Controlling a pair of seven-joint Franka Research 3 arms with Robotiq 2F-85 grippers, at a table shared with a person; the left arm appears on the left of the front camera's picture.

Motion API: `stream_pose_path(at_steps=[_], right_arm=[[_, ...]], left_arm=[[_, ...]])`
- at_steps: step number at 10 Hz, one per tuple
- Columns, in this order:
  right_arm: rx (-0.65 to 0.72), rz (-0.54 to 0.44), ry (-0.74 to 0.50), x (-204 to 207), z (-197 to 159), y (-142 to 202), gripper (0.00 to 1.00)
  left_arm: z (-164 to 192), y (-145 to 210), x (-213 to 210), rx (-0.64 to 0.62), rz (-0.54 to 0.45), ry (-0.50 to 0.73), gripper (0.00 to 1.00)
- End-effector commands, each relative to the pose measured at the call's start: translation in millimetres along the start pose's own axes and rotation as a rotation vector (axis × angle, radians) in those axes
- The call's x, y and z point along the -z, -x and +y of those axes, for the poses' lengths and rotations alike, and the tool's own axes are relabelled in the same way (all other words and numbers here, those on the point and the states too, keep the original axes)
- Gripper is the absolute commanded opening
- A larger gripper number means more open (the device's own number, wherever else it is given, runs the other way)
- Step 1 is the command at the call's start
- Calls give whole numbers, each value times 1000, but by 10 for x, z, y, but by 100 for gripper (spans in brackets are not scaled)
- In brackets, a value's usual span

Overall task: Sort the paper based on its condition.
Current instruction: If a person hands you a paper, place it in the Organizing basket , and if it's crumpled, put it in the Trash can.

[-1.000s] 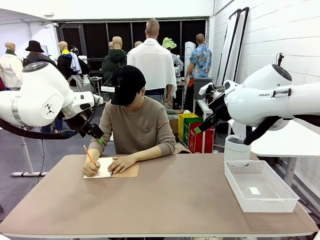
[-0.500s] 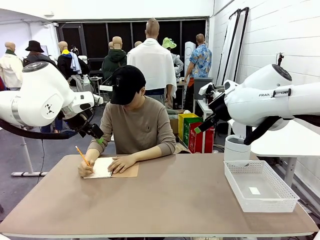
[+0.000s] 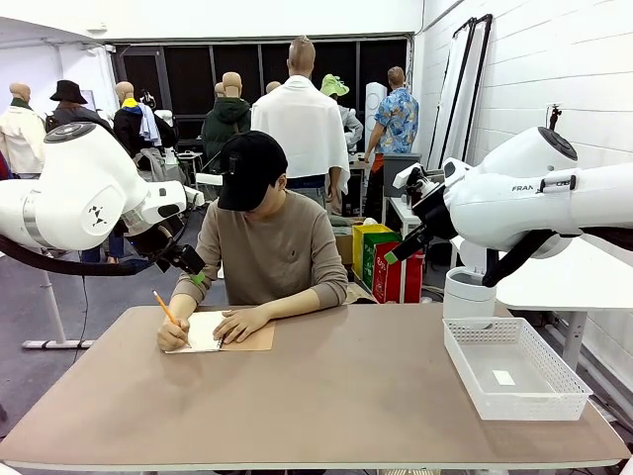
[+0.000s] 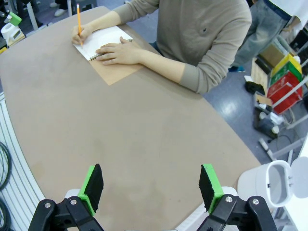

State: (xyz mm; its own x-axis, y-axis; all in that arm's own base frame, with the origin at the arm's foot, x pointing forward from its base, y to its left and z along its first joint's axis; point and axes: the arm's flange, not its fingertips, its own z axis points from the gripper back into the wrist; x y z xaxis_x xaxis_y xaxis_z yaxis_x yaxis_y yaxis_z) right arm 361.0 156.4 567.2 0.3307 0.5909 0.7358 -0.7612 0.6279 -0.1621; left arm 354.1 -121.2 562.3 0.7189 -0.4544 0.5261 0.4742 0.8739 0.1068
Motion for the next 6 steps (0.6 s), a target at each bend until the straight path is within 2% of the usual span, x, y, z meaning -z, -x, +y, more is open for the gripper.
stream_pose_path(at_steps=[1, 6], right_arm=[[2, -2, -5, -1, -2, 1, 100], [2, -2, -5, -1, -2, 1, 100]], left_arm=[[11, 9, -9, 3, -1, -5, 100], [11, 9, -9, 3, -1, -5, 100]])
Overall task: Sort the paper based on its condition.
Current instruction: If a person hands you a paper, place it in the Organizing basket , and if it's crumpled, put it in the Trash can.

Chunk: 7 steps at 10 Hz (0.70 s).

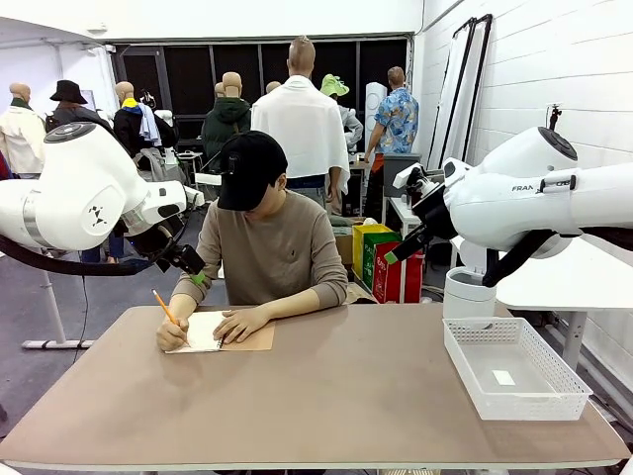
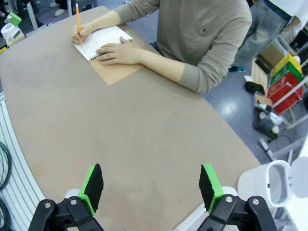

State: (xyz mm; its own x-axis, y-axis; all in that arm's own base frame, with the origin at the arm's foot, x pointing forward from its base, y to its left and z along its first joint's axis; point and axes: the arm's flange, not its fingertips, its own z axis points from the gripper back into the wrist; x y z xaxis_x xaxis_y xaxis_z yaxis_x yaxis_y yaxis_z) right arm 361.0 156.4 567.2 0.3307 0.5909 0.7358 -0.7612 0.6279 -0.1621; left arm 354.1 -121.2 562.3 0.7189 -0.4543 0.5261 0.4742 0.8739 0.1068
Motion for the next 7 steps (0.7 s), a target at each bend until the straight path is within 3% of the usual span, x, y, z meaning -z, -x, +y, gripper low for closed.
stream_pose_path(at_steps=[1, 7], right_arm=[[2, -2, -5, -1, -2, 1, 100], [2, -2, -5, -1, -2, 1, 100]], left_arm=[[11, 9, -9, 3, -1, -5, 100], [11, 9, -9, 3, -1, -5, 100]])
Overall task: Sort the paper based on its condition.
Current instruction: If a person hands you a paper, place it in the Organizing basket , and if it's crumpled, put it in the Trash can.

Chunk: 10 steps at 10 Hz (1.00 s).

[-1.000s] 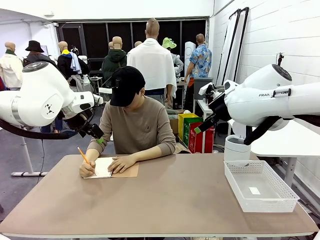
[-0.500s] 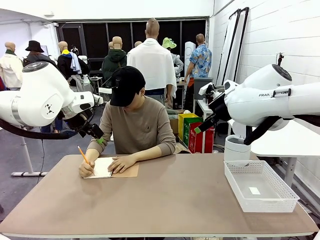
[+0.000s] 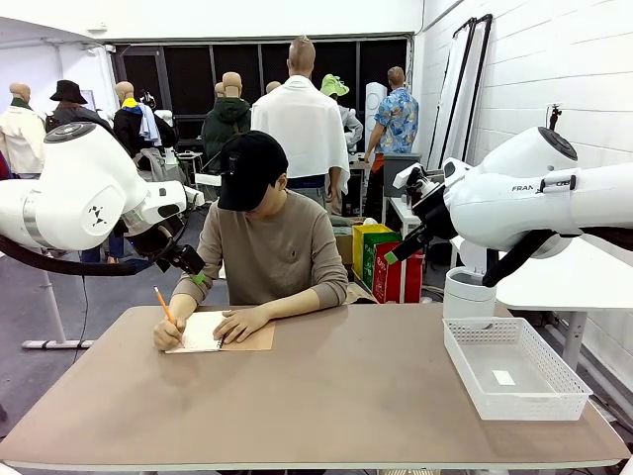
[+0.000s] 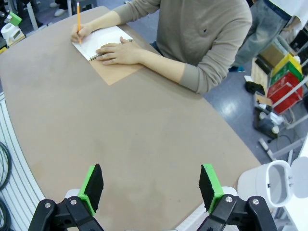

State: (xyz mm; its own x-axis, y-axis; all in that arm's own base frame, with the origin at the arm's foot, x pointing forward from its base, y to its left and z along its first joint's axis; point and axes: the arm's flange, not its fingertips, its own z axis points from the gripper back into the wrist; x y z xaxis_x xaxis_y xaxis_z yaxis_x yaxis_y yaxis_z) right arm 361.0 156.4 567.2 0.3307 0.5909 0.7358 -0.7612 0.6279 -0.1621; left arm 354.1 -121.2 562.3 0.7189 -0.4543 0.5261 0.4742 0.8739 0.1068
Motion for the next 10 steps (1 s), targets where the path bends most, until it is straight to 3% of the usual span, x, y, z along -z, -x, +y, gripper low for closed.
stream_pose_path(at_steps=[1, 10], right_arm=[[2, -2, -5, -1, -2, 1, 100], [2, -2, -5, -1, -2, 1, 100]], left_arm=[[11, 9, -9, 3, -1, -5, 100], [11, 9, -9, 3, -1, -5, 100]])
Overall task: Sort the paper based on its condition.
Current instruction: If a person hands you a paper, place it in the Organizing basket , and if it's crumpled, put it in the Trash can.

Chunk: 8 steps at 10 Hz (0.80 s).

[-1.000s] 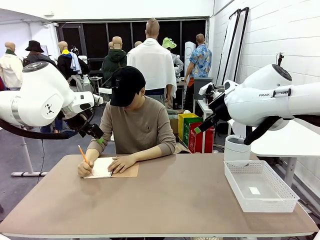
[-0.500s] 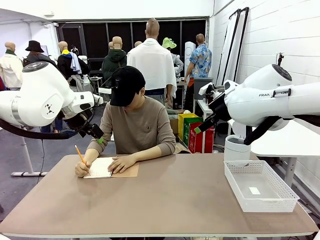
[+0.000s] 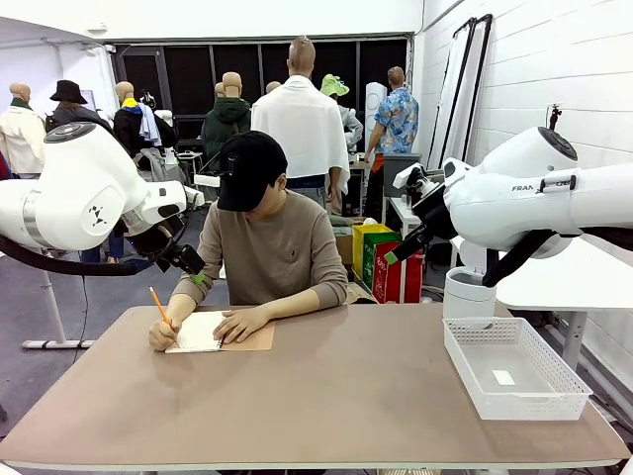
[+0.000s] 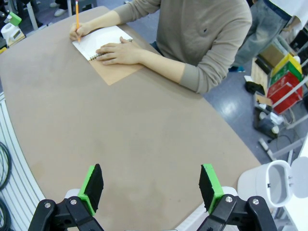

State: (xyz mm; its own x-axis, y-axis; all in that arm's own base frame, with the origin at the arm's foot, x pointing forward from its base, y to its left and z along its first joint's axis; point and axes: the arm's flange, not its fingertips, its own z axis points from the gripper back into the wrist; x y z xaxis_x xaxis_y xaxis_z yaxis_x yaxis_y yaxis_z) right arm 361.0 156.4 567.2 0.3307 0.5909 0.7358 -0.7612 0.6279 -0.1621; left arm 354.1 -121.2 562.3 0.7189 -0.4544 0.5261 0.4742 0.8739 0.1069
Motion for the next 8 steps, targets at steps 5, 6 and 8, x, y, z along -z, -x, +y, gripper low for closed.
stream_pose_path(at_steps=[5, 6, 8], right_arm=[[2, -2, -5, -1, -2, 1, 100], [2, -2, -5, -1, -2, 1, 100], [2, -2, -5, -1, -2, 1, 100]], left_arm=[[11, 9, -9, 3, -1, -5, 100], [11, 9, -9, 3, -1, -5, 100], [11, 9, -9, 3, -1, -5, 100]])
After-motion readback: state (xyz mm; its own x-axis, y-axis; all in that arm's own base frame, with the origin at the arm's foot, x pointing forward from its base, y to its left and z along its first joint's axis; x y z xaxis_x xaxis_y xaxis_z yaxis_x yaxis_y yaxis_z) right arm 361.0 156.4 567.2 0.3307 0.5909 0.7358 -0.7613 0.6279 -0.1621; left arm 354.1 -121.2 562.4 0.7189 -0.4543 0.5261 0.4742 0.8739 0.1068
